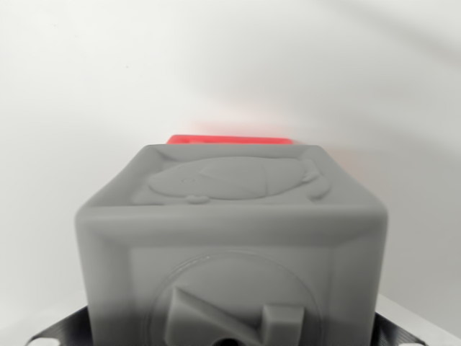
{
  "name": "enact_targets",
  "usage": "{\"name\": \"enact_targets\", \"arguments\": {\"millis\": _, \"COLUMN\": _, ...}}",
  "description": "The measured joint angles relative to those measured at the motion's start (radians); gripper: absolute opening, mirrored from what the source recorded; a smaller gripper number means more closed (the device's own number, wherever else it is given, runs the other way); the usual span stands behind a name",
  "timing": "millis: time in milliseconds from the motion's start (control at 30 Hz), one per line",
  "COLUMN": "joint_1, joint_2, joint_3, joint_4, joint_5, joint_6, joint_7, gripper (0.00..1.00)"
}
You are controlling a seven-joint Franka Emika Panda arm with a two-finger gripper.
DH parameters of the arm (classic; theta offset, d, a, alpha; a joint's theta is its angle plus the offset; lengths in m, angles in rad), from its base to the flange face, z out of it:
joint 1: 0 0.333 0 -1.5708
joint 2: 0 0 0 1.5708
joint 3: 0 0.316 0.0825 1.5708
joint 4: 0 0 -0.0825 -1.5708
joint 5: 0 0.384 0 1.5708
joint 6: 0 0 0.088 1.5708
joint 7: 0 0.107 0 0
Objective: Destack cube
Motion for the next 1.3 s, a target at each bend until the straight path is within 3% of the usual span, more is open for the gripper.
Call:
{"name": "enact_targets", "arguments": {"millis": 567, "joint_1": 0.007, "joint_2": -0.045, "joint_3": -0.009, "joint_4": -0.004, "joint_5": -0.009, "joint_6": -0.038, "joint_7": 0.007, "gripper": 0.00}}
{"name": "enact_targets", "arguments": {"millis": 1300, "joint_1": 0.011, "joint_2": -0.178, "joint_3": -0.022, "joint_4": -0.013, "joint_5": -0.054, "joint_6": -0.157, "joint_7": 0.038, "gripper": 0.00}}
